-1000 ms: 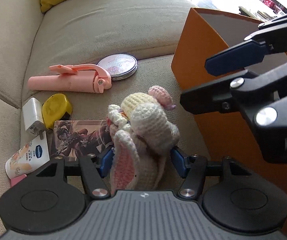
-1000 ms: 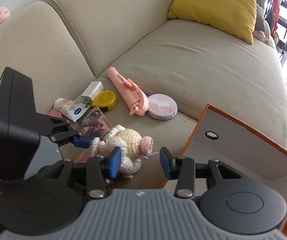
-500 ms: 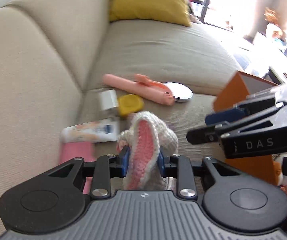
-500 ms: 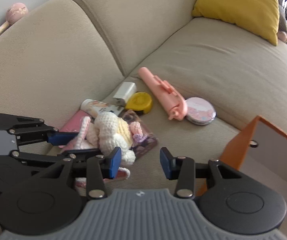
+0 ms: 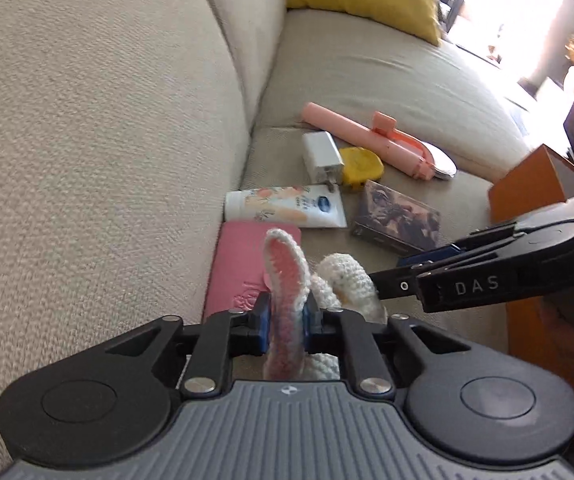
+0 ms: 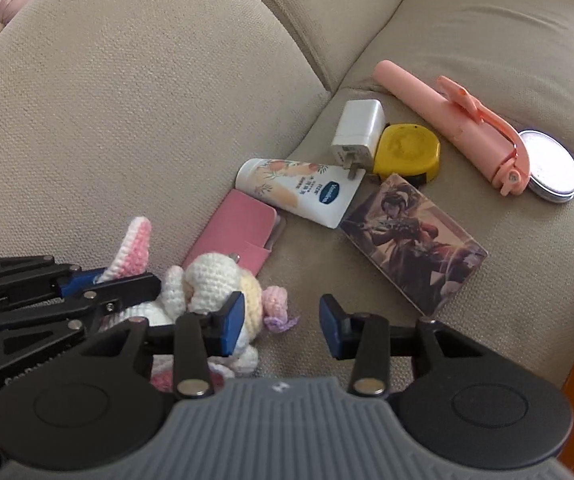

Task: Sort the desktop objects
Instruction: 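Grasp the pink card wallet with the right gripper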

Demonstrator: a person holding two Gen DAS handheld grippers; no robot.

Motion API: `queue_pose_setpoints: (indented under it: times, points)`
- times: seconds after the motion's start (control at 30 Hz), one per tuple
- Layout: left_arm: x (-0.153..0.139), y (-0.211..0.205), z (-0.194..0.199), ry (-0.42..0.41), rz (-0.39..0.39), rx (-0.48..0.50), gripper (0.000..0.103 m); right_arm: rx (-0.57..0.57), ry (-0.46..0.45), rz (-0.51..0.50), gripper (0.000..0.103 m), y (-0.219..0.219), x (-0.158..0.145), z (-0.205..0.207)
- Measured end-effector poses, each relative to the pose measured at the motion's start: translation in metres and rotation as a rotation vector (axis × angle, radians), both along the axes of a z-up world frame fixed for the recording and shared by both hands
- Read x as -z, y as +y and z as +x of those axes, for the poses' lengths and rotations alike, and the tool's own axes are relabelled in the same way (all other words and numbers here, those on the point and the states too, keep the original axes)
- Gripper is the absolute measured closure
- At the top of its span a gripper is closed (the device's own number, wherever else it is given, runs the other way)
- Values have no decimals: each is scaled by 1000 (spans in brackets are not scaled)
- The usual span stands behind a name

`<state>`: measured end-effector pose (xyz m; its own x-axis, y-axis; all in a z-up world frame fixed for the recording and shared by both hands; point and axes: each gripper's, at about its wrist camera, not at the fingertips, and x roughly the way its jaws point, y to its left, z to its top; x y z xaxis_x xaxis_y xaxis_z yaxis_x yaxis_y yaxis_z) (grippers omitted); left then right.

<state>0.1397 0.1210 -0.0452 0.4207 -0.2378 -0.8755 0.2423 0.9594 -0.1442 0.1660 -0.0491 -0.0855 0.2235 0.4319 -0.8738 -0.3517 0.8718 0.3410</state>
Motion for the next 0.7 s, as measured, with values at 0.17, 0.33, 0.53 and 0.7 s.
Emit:
queue_pose_setpoints:
  times: [0.17,0.33,0.53,0.7]
  points:
    - [-6,7,5,79,-70,51,77,31,45,7,57,-9,4,0]
    - [2,0,-4,160,-60,78,36,22,33,54,78,-3,1,-3]
    - [21,1,1,232,-67,26,41,-26,-18,-6,79,9,-4,-5]
    - [8,1,-7,163,-36,24,50,16,-1,29,69,-5,-6,2]
